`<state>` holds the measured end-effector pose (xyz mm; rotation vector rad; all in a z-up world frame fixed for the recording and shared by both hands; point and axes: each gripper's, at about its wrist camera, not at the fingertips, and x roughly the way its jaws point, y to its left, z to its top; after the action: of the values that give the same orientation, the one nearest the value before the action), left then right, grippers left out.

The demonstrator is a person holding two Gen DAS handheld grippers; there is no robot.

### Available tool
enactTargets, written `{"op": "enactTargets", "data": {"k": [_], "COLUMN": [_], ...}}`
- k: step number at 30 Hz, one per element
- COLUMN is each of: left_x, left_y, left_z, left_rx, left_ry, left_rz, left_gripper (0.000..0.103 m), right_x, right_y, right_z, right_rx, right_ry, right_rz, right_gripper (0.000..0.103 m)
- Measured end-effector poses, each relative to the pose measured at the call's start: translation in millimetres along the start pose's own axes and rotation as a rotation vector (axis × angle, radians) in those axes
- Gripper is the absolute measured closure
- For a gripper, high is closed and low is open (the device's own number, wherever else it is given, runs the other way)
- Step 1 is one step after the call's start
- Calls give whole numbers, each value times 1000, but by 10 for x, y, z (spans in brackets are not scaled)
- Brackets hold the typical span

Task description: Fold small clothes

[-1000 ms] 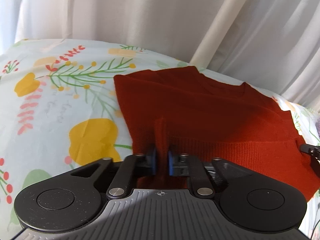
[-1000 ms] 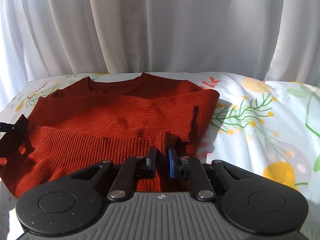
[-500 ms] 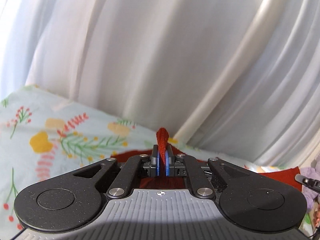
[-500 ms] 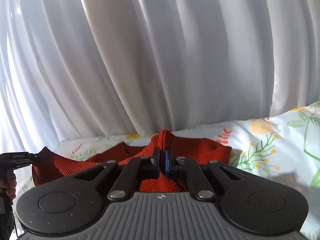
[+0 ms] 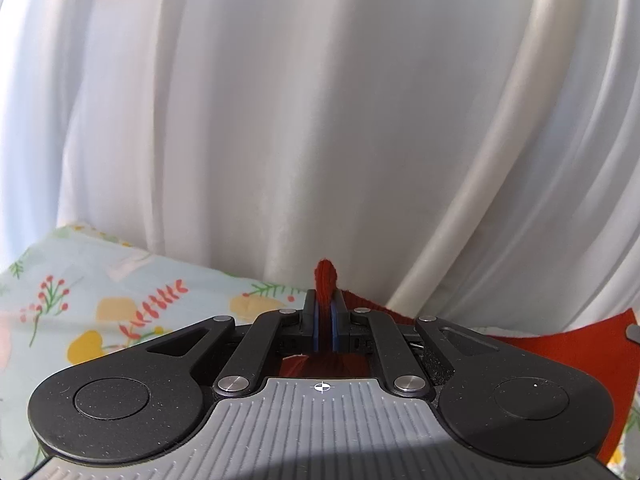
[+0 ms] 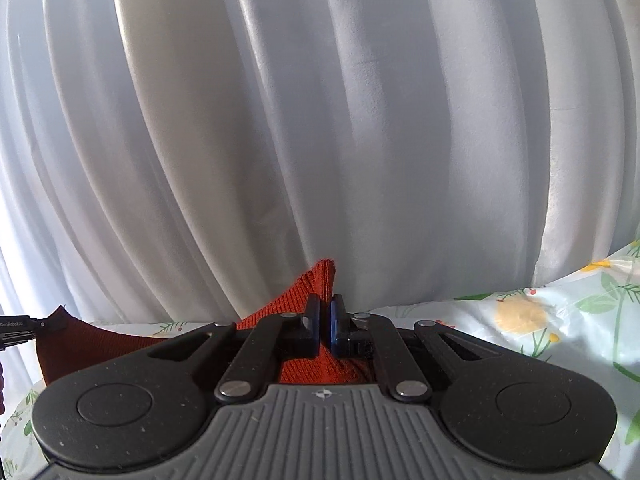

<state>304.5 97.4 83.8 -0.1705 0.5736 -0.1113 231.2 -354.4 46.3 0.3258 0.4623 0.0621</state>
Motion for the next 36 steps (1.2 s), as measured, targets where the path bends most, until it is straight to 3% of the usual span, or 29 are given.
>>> {"op": "enactTargets", "data": {"k": [10,24,36], "left_x": [449,846,1079], "left_y": [-190,-223,-245], "left_z": [-59,-236,-265], "left_rx": [49,81,81], "left_ry": [43,81,32], "left_rz": [84,153,237], "left_gripper": [96,96,96], "right_x": [419,699,888], "right_y": [-26,-149,-139], "right_z": [-57,-236,-191], "right_rx": [-7,-1,-13], "right_ry": [33,64,43], "right_rz": [-76,-150,-199], "right_gripper": [99,99,99]}}
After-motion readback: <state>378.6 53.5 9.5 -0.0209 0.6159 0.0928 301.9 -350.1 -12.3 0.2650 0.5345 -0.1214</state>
